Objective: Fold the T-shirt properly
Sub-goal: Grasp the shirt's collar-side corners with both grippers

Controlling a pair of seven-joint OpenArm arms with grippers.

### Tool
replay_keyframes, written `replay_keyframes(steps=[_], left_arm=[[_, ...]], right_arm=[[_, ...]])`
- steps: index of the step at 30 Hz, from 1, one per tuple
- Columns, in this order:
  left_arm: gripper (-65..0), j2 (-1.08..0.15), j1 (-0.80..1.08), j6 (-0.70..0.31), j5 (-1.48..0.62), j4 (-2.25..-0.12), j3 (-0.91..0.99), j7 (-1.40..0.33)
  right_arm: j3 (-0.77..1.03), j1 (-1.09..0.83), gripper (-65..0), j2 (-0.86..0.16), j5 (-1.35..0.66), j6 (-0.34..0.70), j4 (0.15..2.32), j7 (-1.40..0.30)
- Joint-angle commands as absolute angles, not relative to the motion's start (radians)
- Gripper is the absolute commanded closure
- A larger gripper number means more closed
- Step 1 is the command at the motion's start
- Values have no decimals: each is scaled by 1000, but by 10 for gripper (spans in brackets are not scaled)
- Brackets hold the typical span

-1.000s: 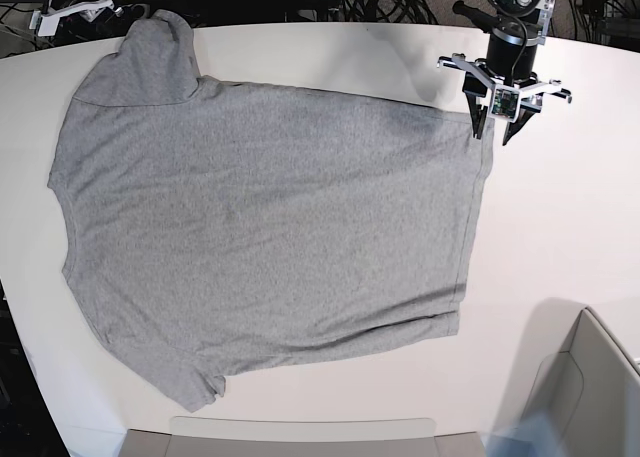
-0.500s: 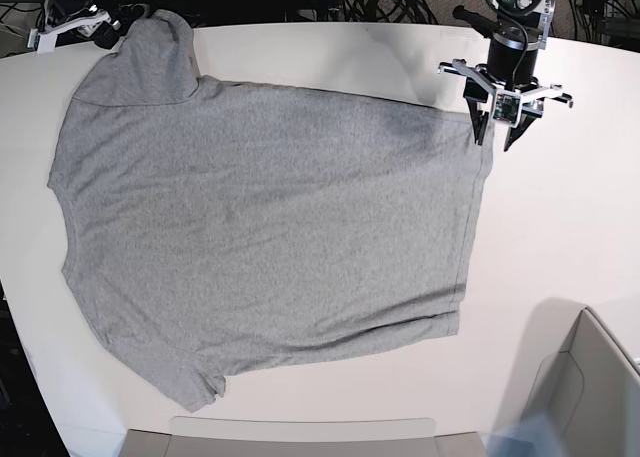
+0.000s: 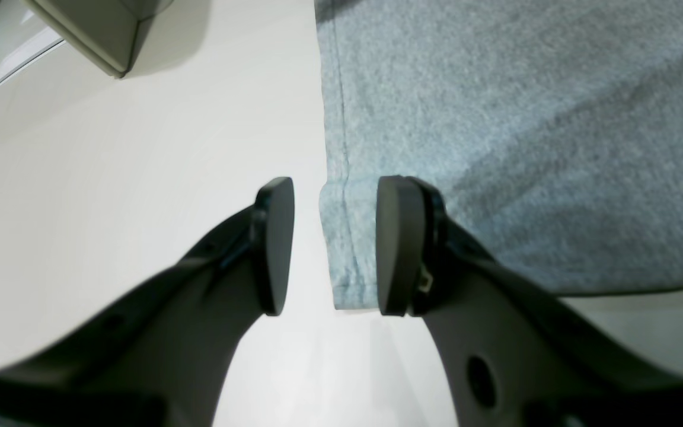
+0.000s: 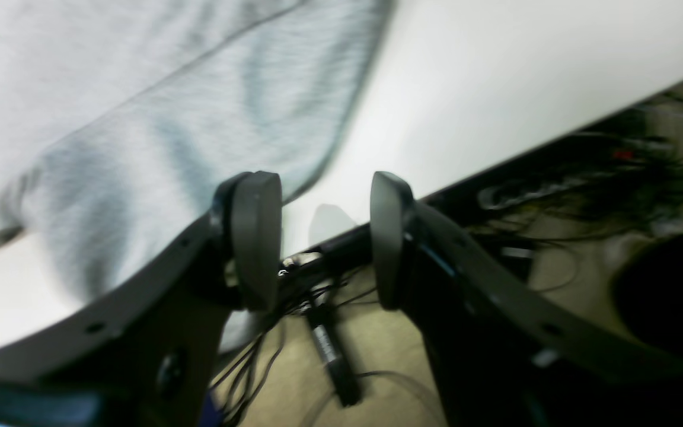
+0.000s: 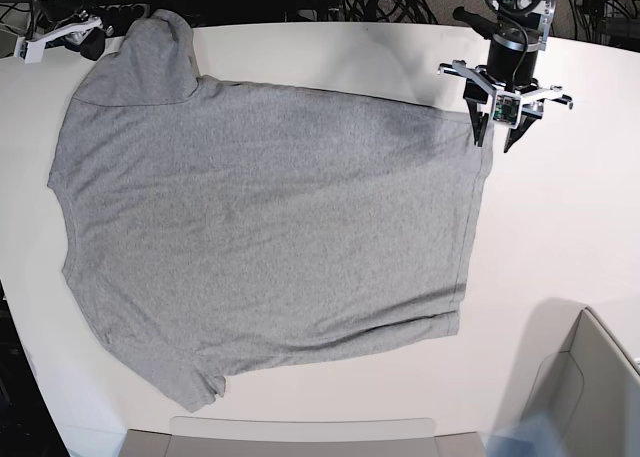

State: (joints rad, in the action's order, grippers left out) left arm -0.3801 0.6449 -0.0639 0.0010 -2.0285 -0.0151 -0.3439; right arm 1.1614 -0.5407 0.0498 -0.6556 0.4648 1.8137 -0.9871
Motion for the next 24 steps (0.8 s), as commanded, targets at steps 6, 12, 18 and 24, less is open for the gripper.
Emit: replay_keyframes(steps=[6, 12, 18, 24], left_arm=[[-237, -386, 648, -54, 8, -2045, -10, -326], [-237, -384, 648, -50, 7, -2045, -8, -326], [-237, -384, 650, -48, 2, -2045, -4, -328], [-237, -328, 653, -50, 1, -2045, 16, -328]], right_arm=[[1171, -487, -247, 38, -590, 469, 1710, -970], [1129, -464, -247, 33, -590, 470, 1646, -972], [1067, -472, -247, 74, -593, 475, 1652, -1052], [1067, -483, -247, 105, -593, 476, 1652, -1067]])
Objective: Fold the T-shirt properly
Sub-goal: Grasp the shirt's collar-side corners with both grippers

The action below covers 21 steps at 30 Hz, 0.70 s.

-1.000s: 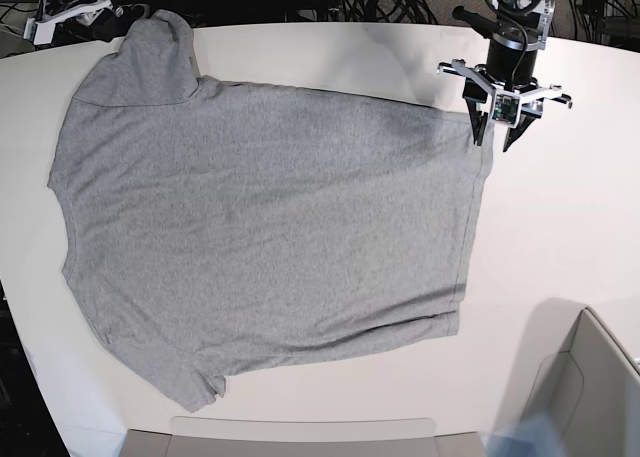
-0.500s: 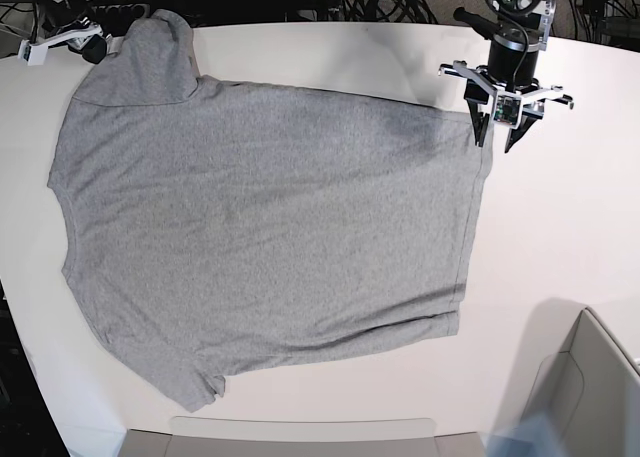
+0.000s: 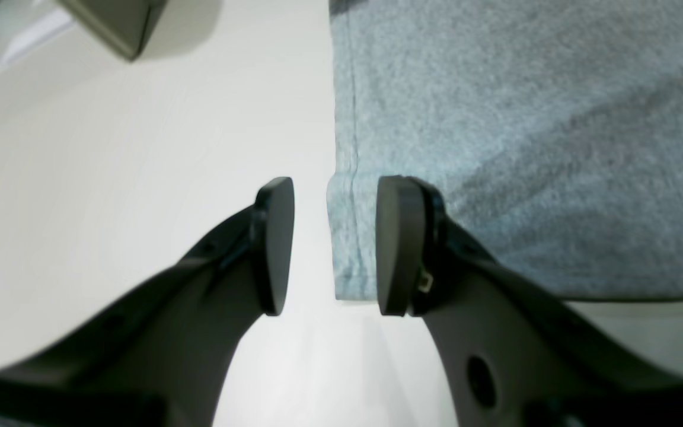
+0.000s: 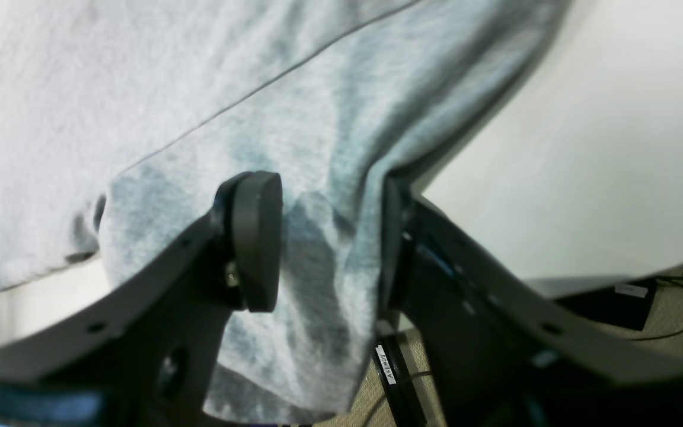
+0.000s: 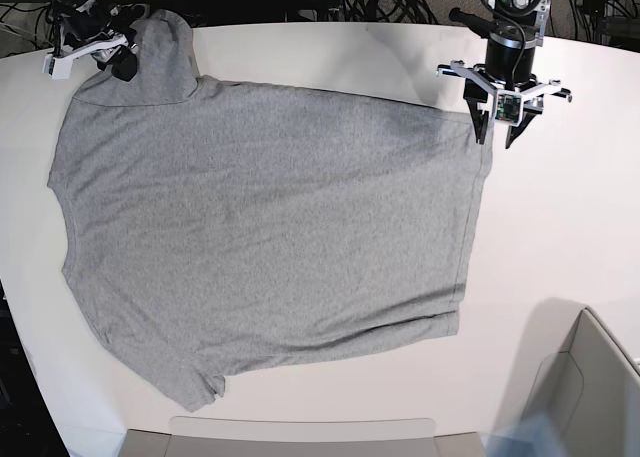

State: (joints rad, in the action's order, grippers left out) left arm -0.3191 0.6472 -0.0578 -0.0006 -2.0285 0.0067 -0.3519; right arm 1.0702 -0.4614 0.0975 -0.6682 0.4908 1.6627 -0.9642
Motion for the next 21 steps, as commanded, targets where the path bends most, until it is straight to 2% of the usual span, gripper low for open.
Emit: replay_keyframes(steps=[1, 4, 8, 10, 15, 18, 21], left_arm=[[-237, -312, 653, -50, -1, -2043, 27, -328], [-238, -240, 650, -48, -28, -2043, 73, -360], [-240, -157, 555, -58, -302, -2041, 254, -475], [-240, -159, 518, -87, -460, -2040, 332, -562], [-269, -157, 430, -236, -776, -2017, 526, -817], [-271, -159, 369, -234, -869, -1948, 601, -938], [-272, -160, 323, -240, -877, -1857, 644, -1032]], right_arm=[[1067, -492, -247, 105, -593, 476, 1652, -1067], [1067, -512, -247, 97, -641, 478, 1652, -1069], [1038, -542, -247, 82, -684, 478, 1653, -1069], [1020, -552, -247, 76, -687, 478, 1653, -1069], [1020, -553, -247, 70, -687, 478, 1653, -1069], [1020, -553, -247, 53, -687, 478, 1653, -1069], [1020, -553, -247, 50, -687, 478, 1653, -1069]])
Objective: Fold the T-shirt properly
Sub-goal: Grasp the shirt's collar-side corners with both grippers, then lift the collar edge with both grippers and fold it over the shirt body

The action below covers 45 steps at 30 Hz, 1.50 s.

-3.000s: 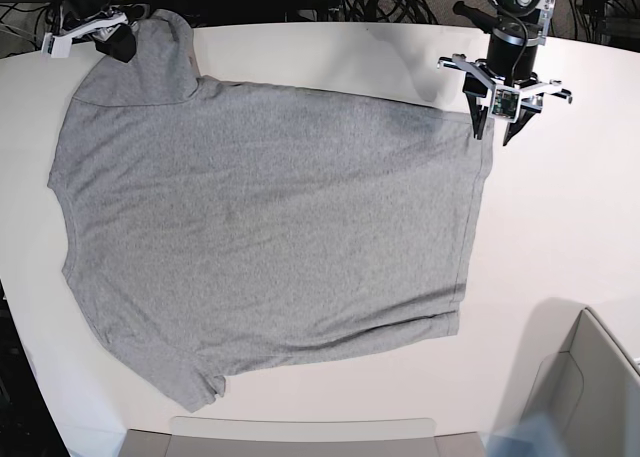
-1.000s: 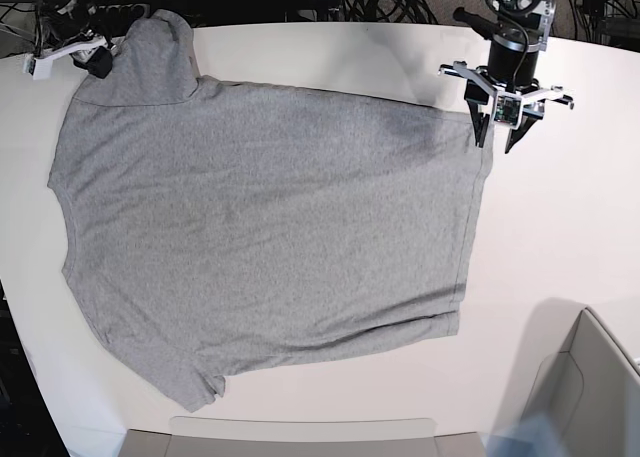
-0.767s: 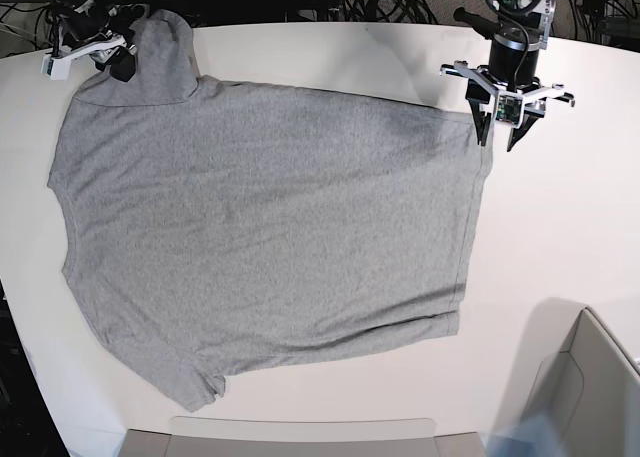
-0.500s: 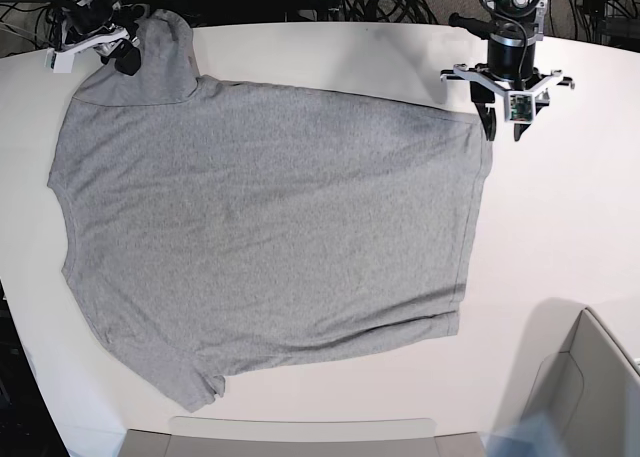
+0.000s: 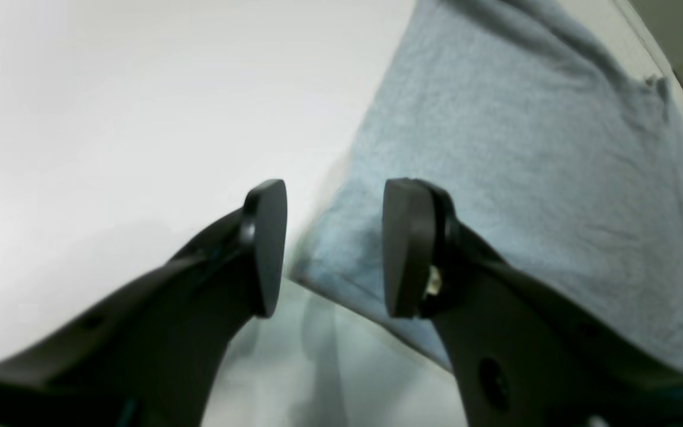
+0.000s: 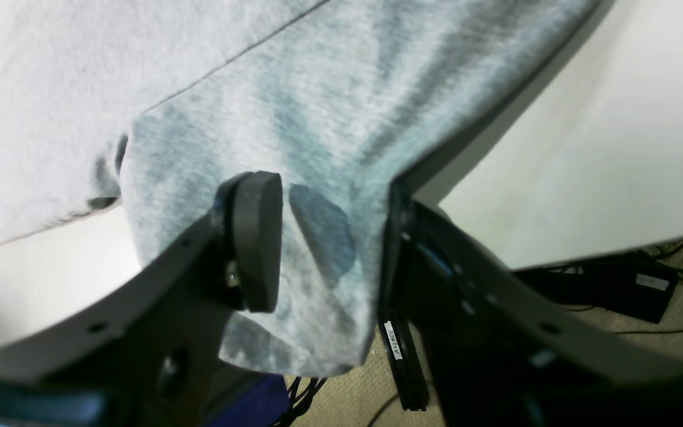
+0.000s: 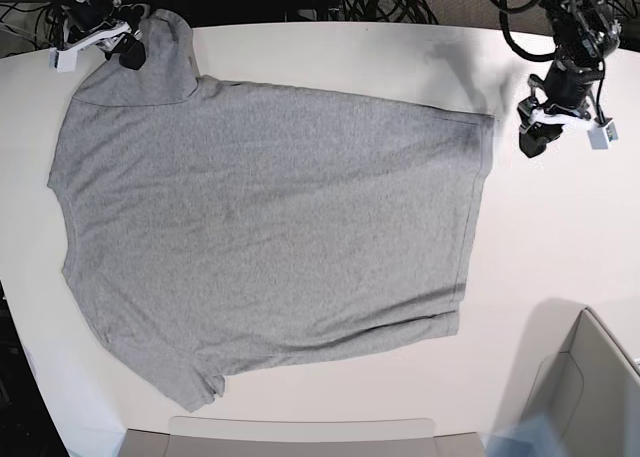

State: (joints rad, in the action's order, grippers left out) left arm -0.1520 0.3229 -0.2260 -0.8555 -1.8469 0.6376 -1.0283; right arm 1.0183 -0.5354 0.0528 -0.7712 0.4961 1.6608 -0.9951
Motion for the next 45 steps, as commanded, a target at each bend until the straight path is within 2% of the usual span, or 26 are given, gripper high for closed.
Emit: replay_keyframes(steps=[1, 7, 13, 17, 24, 27, 30, 33, 38, 45], left_arm=[[-273, -160, 317, -242, -880, -1831, 647, -1053], [-271, -174, 306, -315, -875, -1728, 624, -1107], [-271, -188, 305, -317, -877, -1624, 545, -1102], [-270, -197, 282, -317, -875, -1544, 472, -1023], [-270, -209, 282, -318, -883, -1508, 455, -1003], [-229, -216, 280, -318, -883, -1509, 414, -1001], [-120, -216, 280, -318, -883, -1506, 377, -1001], [0, -211, 278, -318, -881, -1503, 344, -1001], [0, -214, 282, -317, -883, -1529, 354, -1003], [0, -209, 383, -317, -883, -1698, 461, -1003]], right_arm=[[1020, -553, -247, 41, -687, 478, 1653, -1069], [1020, -552, -247, 33, -685, 478, 1653, -1069], [1020, -550, -247, 31, -685, 478, 1653, -1069], [1020, -552, -247, 31, -685, 478, 1653, -1069], [1020, -552, -247, 31, -687, 478, 1653, -1069], [1018, -549, -244, 31, -687, 478, 1655, -1069], [1018, -545, -170, 31, -687, 478, 1679, -1069], [1018, -544, -8, 31, -687, 478, 1709, -1069], [1021, -555, 0, 31, -682, 476, 1764, -1069], [1024, -616, 0, 35, -687, 476, 1888, -1069]])
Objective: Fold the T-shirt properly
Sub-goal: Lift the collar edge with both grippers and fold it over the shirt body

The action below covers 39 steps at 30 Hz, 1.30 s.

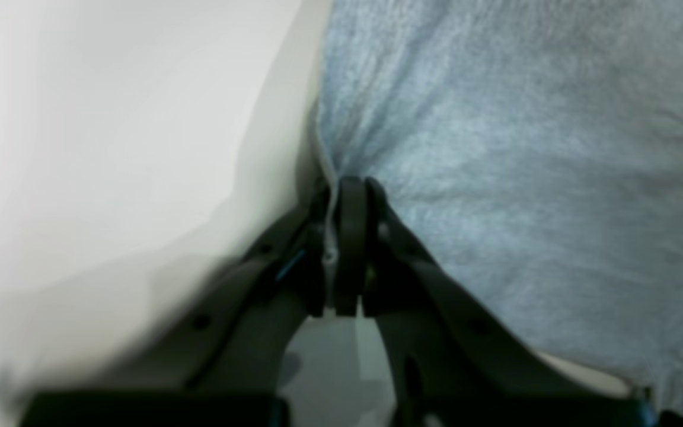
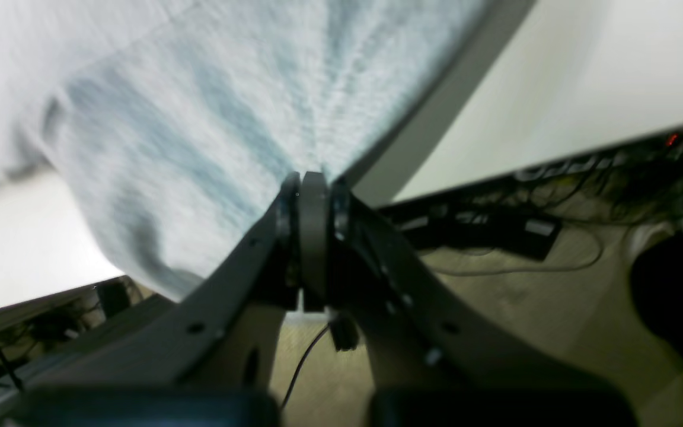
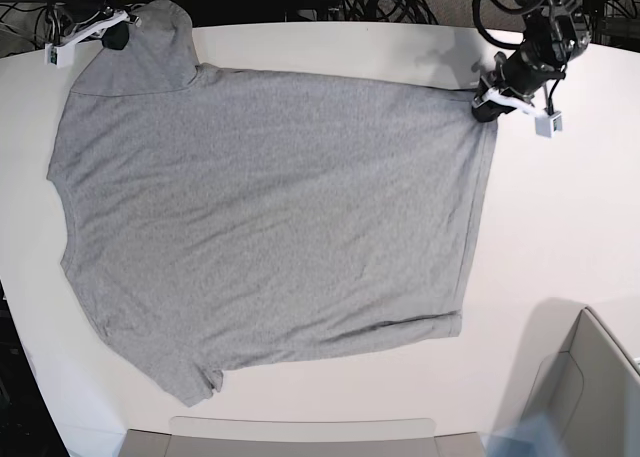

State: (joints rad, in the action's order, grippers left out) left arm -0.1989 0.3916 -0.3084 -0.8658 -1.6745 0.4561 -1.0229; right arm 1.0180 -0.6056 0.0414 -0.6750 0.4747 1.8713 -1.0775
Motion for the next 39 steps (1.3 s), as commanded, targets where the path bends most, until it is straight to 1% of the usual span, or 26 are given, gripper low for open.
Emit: replay_keyframes(steps=[1, 4, 9, 16, 20, 25, 29, 31, 35, 39], left_arm=[[0, -209, 397, -317, -883, -1716, 473, -1003], [0, -209, 433, -317, -883, -1745, 513, -1003], [0, -209, 483, -317, -885, -1753, 570, -1003], [0, -209, 570, -312, -940, -1917, 651, -1003], [0, -211, 561, -308, -932, -1934, 656, -1023], [0, -209, 423, -295, -931, -1931, 656, -1164], [0, -209, 315, -183, -931, -1913, 648, -1231], [0, -209, 277, -150, -931, -1913, 648, -1233], [0, -211, 219, -116, -931, -1888, 647, -1242], [0, -214, 134, -79, -931, -1762, 645, -1313]], right_arm=[[1026, -622, 0, 36, -687, 476, 1903, -1067], [1029, -639, 0, 31, -687, 476, 1923, -1064], [1101, -636, 0, 10, -685, 476, 1969, -1064], [1125, -641, 0, -33, -682, 476, 2025, -1064], [1118, -613, 0, -51, -680, 476, 2029, -1064], [1118, -526, 0, -68, -616, 476, 2028, -1064], [1078, -456, 0, -70, -535, 478, 2029, -1064], [1036, -435, 0, -84, -490, 478, 2029, -1064], [987, -366, 0, -85, -417, 478, 2026, -1064], [911, -288, 0, -85, -303, 478, 2025, -1064]])
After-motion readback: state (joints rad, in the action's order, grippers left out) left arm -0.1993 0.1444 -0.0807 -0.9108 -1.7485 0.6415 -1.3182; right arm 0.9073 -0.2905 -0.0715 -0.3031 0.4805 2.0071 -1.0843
